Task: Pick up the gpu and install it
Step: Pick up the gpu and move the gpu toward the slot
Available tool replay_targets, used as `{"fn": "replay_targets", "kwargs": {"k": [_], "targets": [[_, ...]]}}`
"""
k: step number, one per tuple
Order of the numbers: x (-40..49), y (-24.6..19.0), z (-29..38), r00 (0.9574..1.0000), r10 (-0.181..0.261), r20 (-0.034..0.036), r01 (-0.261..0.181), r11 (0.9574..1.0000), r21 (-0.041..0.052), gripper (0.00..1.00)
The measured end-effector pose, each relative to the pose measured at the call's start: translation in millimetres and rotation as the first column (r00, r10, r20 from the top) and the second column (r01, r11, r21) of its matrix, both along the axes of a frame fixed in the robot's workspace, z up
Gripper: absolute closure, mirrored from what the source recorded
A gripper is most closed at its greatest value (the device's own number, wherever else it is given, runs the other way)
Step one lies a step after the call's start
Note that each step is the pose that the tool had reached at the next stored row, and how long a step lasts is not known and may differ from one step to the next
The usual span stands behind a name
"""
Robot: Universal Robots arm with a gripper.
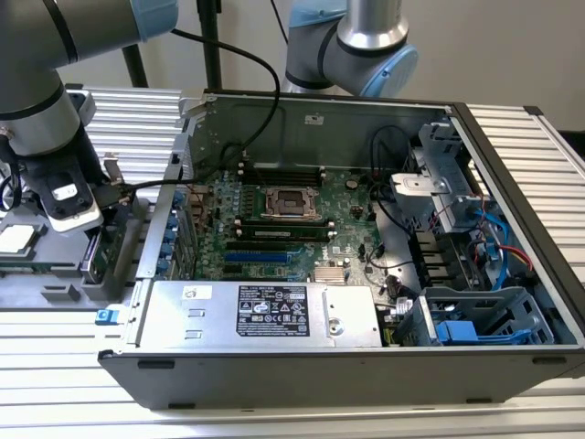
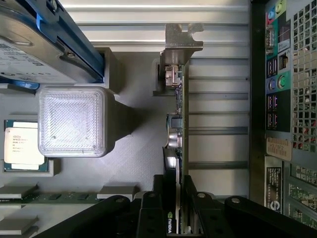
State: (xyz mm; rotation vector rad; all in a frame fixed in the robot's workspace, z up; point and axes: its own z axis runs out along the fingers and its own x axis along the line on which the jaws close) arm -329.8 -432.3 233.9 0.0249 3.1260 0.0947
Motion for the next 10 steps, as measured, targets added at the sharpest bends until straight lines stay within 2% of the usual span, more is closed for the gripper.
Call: {"fn": "replay_targets", "kwargs": {"k": [10], "targets": [[0.0, 0.0, -0.3, 1.0, 0.0, 0.0, 0.0, 1.0, 0.0, 1.0]]}}
